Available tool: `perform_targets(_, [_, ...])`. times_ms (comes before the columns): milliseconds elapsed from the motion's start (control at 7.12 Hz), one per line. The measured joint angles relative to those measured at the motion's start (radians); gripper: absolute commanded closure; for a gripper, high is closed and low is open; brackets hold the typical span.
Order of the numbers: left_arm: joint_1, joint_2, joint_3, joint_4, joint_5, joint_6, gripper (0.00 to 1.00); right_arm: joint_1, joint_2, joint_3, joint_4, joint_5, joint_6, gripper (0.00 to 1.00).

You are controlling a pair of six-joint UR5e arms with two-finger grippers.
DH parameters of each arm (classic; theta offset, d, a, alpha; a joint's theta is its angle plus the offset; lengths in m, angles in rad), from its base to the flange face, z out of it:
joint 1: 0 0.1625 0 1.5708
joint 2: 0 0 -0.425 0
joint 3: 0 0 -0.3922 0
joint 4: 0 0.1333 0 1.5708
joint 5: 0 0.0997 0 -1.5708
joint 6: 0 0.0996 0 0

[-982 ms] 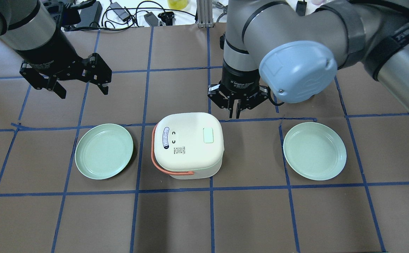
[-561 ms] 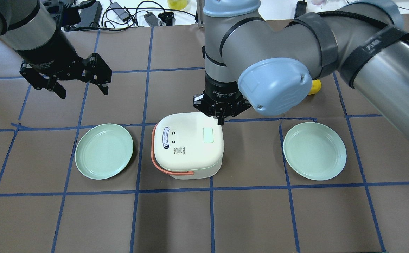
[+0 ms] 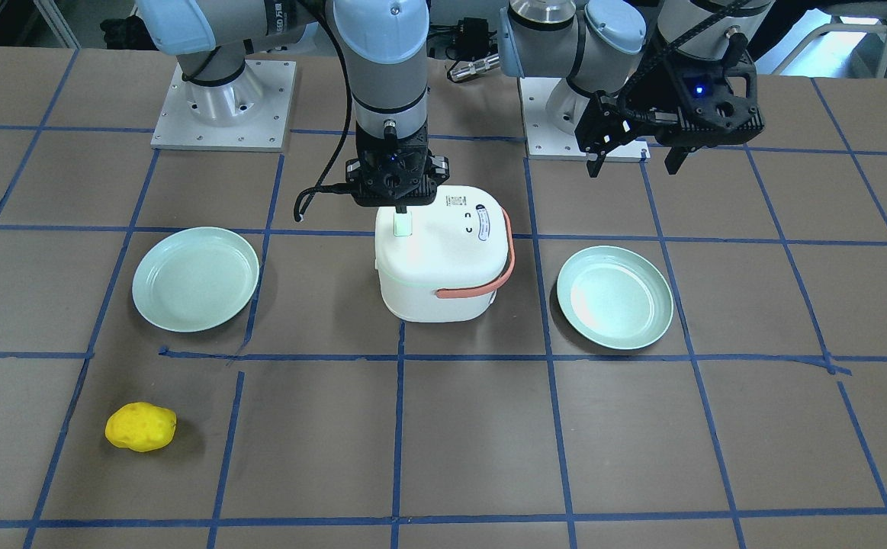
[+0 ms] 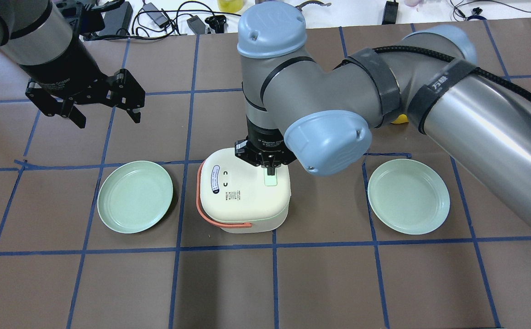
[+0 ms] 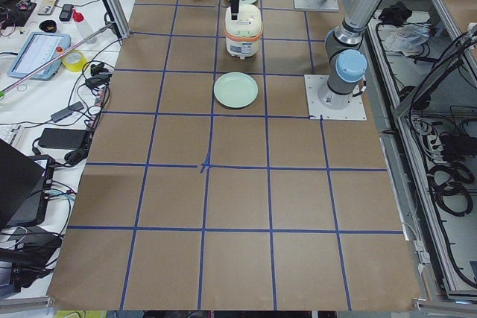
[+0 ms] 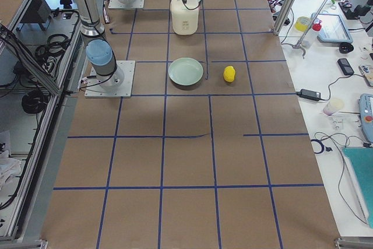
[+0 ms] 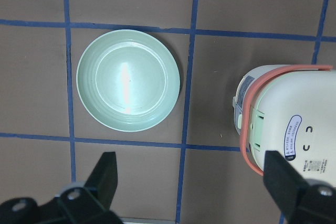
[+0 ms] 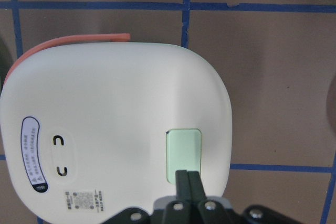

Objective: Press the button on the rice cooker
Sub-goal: 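Press down on the green lid button with the closed right gripper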

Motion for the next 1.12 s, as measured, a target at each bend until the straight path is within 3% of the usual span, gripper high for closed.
perform_targets(1123, [0.0, 0.0, 0.0, 0.0, 0.0, 0.0, 0.0, 0.003, 0.02, 0.043, -0.067, 0.002, 0.029, 0.88])
